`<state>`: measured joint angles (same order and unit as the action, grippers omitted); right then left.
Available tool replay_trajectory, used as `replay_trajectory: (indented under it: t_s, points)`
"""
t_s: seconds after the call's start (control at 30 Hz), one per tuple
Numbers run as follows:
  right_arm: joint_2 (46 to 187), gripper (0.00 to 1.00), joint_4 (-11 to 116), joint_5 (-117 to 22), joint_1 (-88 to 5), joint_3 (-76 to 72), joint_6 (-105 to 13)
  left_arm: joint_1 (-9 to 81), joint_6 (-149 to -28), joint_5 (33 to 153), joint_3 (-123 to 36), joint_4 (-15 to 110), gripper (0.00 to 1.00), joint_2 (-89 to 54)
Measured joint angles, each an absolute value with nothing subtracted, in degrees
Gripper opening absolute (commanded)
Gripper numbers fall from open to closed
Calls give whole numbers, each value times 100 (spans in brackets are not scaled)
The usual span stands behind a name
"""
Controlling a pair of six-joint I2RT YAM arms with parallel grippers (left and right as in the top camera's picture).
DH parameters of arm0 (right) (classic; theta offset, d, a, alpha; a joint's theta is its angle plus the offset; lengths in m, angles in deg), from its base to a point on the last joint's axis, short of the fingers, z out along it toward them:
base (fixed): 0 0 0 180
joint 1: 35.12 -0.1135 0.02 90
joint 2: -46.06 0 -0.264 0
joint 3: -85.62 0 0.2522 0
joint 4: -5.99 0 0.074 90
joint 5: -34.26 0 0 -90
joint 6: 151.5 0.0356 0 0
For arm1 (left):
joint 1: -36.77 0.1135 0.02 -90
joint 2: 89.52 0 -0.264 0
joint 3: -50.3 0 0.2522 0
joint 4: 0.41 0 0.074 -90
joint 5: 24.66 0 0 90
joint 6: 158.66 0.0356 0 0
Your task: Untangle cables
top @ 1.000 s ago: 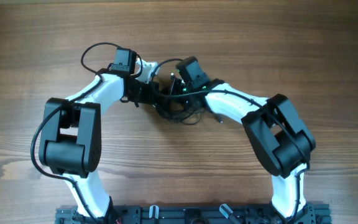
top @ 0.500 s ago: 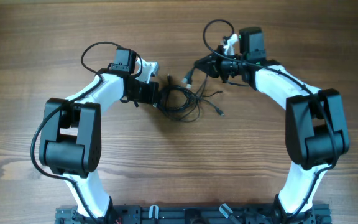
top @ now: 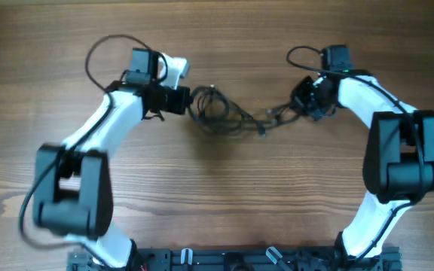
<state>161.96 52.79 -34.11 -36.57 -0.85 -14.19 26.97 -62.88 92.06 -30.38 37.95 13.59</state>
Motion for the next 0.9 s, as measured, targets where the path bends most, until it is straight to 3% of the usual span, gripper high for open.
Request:
replay_trajectory:
  t_s: [0.13,0.17,0.27,0.4,0.53,0.77,0.9]
  points:
    - [15949,49,5985,-3391,-3441,-279,-2221,2697,-6269,9193,-3038,3773,4,408]
    - [15796,51,6055,-3367,-3417,-332,-2440,2697,-6269,9193,-3038,3777,4,288]
    - [15022,46,6070,-2701,-3400,-454,-3159,2697,-6267,9243,-3038,3843,4,155]
    - [14379,51,6088,-1042,-3465,-550,-3537,2697,-6360,9392,-3038,3841,4,155]
    - [14375,50,6068,-495,-3802,-531,-3469,2697,-6509,9405,-3038,3819,4,155]
    - [14375,51,5124,-1061,-5474,-445,-2208,2697,-7123,9427,-3038,3775,4,155]
    - [14404,41,4449,-1798,-5961,-445,-1364,2697,-7644,9444,-3038,3773,4,155]
